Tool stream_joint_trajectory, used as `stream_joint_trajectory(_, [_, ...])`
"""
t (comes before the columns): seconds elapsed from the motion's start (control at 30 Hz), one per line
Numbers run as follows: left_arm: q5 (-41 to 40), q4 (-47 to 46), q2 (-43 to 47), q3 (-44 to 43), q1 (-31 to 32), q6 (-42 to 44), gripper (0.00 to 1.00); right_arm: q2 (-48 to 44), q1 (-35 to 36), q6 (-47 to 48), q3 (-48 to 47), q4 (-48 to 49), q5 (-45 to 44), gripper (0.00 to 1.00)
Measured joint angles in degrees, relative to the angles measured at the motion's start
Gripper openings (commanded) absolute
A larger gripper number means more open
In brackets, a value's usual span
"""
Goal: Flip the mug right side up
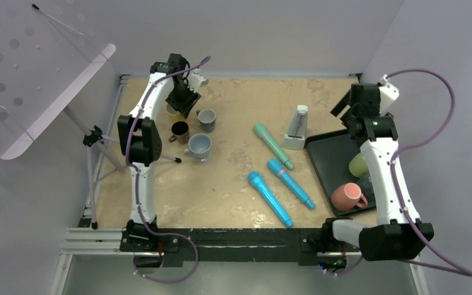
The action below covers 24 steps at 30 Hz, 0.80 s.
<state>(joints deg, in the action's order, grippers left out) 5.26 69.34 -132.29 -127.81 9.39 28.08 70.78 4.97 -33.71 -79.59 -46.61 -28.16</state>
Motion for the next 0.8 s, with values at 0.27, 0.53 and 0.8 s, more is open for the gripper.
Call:
stream_joint_trajectory(0.27, [2.6, -0.28, 9.66, 0.24, 0.0, -1.29, 0.67, -6.47, -13.55, -14.16, 9.62, -4.96, -6.23, 0.99])
stream_joint_trajectory(0.53, [9.46, 0.72, 20.22, 1.77, 0.0, -2.21, 0.71, -5.75, -24.76, -16.28, 16.35, -2.36, -6.71, 0.93])
stream_joint_trajectory(0.8, [11.69, 2.67, 22.77, 8.24, 0.0, -2.38, 0.71, 1.53, -30.1, -11.19, 17.2, 6.93, -2.91, 0.73])
